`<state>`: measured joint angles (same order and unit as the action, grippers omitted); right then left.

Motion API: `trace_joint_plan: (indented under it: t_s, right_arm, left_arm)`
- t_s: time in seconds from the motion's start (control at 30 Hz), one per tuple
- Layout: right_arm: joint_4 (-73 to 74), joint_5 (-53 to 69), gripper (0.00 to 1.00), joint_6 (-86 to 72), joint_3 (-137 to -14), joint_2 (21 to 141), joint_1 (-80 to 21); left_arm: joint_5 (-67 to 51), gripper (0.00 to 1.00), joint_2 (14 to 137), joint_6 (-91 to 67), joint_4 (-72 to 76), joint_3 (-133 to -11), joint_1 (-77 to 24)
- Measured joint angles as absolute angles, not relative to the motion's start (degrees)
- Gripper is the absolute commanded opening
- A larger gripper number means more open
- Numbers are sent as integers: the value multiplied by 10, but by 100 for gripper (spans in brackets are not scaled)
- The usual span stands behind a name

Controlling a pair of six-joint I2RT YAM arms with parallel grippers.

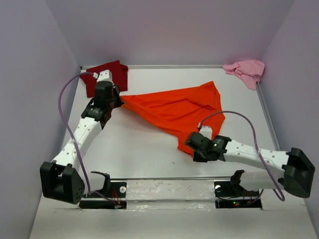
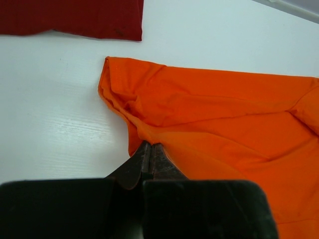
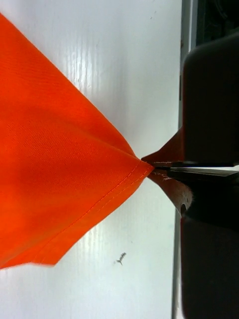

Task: Fold and stack the t-shirts
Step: Fold the tshirt

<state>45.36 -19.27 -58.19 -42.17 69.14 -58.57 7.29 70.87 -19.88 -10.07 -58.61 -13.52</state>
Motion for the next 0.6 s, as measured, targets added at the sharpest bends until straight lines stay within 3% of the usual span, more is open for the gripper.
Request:
trace_joint_plan:
  t_s: [0.2, 0.6]
  right_arm:
    - [525, -213, 0, -586, -436, 580, -586]
    - [616, -306, 0, -587, -553, 570, -586]
  left_arm:
    - [76, 0, 626, -209, -121, -550, -135]
    - [78, 0, 579, -230, -168, -529, -135]
